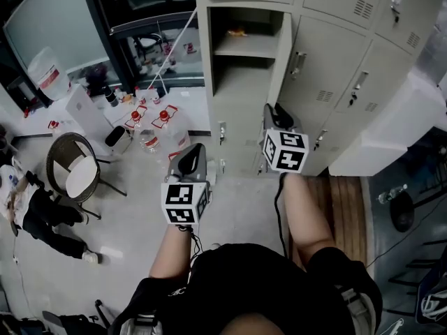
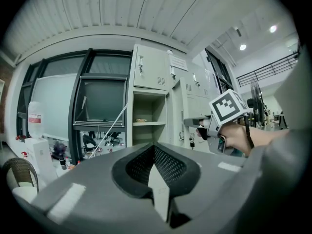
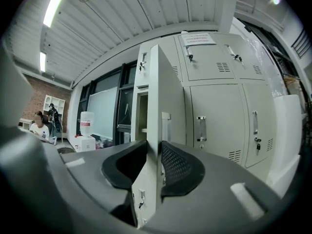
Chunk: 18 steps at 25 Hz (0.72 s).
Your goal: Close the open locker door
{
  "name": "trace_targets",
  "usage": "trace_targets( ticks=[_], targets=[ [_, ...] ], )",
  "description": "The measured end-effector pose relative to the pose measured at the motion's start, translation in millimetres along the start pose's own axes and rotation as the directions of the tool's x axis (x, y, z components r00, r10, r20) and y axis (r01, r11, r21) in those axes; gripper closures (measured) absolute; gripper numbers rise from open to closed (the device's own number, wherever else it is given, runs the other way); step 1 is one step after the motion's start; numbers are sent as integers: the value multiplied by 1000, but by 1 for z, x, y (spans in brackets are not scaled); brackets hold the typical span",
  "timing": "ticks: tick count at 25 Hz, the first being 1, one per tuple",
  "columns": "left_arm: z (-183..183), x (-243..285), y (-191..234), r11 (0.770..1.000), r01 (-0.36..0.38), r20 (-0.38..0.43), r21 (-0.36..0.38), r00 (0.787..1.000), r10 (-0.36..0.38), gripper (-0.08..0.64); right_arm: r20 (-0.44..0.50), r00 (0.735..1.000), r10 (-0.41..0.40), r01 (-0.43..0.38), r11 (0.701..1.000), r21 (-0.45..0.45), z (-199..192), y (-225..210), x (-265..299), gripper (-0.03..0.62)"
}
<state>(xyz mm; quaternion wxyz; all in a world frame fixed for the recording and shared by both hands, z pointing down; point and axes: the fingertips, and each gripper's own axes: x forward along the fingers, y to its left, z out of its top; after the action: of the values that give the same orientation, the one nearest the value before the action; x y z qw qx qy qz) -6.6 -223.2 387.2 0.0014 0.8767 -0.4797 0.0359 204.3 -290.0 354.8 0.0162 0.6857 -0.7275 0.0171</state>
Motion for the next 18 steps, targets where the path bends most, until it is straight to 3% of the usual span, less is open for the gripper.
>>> trace_targets(
  ticks=[6,18],
  targets=[
    [-3,-6,19,1000,-11,-4,-11,1000,11,559,-3,1000,12,-12,1000,-2,1,22,14,491],
    [-8,-15,70,999,-42,5,-23,999,42,558,-28,997,-67,67,998,-2,2,62,53,505]
  ],
)
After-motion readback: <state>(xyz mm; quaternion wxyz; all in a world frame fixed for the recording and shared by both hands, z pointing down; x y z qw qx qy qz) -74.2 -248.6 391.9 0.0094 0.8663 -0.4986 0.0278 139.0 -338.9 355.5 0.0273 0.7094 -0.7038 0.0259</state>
